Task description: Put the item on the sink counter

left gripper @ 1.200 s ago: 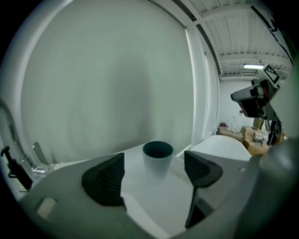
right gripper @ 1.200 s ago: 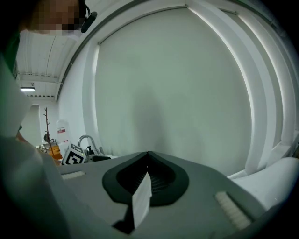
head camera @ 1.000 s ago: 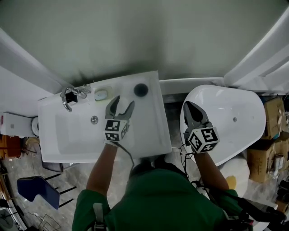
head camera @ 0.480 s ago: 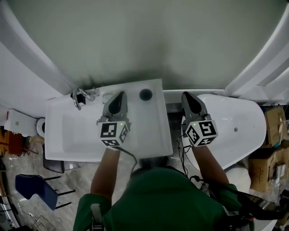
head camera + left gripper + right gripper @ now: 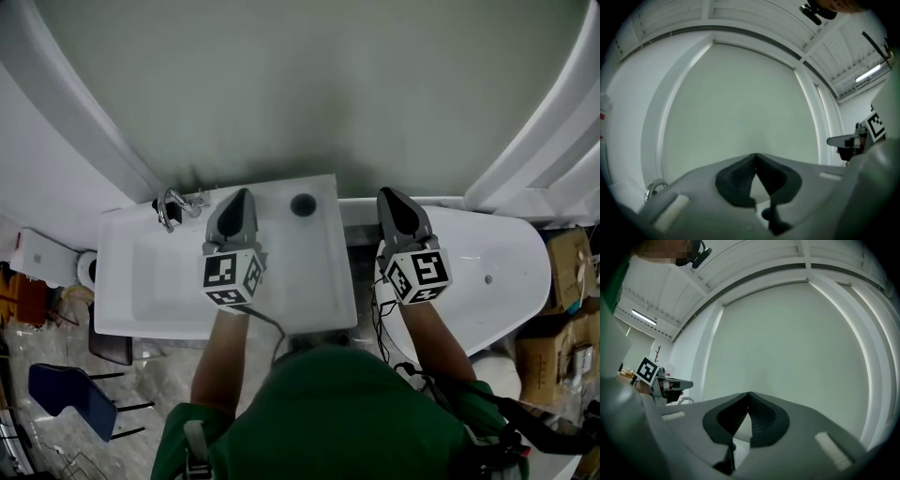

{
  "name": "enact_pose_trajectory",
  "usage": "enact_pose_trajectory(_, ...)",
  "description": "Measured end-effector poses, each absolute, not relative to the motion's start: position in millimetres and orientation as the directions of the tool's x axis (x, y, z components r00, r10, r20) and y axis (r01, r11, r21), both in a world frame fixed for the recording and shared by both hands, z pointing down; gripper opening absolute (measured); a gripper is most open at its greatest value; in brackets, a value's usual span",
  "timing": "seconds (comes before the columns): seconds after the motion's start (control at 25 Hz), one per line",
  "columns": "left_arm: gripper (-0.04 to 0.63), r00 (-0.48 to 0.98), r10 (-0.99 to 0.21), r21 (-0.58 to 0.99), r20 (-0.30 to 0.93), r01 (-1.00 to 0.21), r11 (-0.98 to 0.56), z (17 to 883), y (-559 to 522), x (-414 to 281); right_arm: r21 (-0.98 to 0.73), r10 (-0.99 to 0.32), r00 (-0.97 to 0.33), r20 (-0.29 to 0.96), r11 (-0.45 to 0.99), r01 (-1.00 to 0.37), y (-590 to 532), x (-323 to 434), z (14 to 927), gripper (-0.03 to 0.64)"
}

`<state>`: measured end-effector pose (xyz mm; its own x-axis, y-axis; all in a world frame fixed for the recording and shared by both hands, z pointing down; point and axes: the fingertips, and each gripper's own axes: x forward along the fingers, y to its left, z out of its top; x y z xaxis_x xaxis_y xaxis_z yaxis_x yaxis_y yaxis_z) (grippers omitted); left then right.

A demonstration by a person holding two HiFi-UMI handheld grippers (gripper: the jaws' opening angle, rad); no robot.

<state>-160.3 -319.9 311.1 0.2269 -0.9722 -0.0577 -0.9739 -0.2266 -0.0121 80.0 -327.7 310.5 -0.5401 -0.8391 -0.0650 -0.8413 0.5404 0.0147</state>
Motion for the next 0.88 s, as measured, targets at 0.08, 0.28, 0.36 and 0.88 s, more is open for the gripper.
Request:
enact_pose_trajectory(0.08, -0.002, 0.232, -0.971, -0.025, -0.06, -0.973, -0.231, 309, -321, -157, 0.019, -0.839, -0.54, -0.063, 0.54, -0.842, -328, 81, 310, -0.002)
enact_pose_trajectory(0.28, -0.002, 0.246, -0.968, -0.035, -0.058, -0.969, -0.244, 309, -324, -149, 0.025, -0.84, -0.539, -0.062, 0.539, -0.842, -329, 84, 309, -0.002)
enact_pose_trajectory(0.36, -0.002, 0.25, -0.967, -0.038, -0.054, -0.968, -0.248, 311, -327, -148, 0.027, -0.841, -0.538, -0.059, 0.537, -0.843, -331, 85, 310, -0.002)
enact_pose_trajectory(0.88, -0.002, 0.251, -0.967, -0.026, -0.041, -0.968, -0.251, 320, -334, -149, 0.018, -0.843, -0.535, -0.054, 0.535, -0.845, -340, 83, 314, -0.002)
